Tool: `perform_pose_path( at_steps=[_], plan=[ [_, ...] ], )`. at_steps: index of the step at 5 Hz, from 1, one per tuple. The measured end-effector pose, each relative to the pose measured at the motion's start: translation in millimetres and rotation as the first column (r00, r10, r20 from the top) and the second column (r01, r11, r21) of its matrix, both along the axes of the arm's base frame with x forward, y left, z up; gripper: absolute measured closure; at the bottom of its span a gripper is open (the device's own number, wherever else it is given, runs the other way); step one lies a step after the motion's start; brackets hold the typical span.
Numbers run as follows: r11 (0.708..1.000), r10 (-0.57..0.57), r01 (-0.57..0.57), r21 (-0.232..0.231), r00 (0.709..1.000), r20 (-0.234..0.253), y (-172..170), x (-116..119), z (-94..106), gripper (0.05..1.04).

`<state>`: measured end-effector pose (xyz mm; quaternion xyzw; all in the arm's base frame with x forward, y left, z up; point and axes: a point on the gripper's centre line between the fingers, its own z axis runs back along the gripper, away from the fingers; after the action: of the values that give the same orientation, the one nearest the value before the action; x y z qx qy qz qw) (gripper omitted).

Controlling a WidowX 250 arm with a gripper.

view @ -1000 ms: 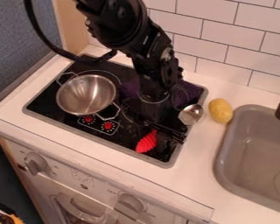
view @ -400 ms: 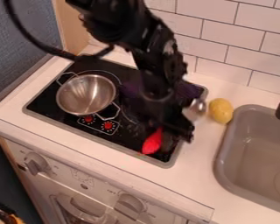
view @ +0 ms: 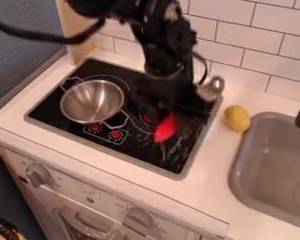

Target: Put the red spoon on the purple cloth

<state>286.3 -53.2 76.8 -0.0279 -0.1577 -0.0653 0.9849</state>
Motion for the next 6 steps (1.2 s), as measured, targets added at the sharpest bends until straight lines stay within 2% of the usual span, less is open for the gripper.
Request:
perform_pose_path(
  at_steps=[1,2,4,6],
  plan=[
    [1.000,0.032,-0.032,-0.002,0.999,0.040,11,13,14.9,0.623],
    [0.997,0.081,-0.080,-0.024,0.994,0.077,25,28,26.4,0.623],
    [0.986,0.165,-0.165,-0.021,0.986,0.028,58,39,7.0,0.623],
    [0.979,0.203,-0.204,-0.029,0.978,-0.044,76,47,-37.4,0.623]
  ],
)
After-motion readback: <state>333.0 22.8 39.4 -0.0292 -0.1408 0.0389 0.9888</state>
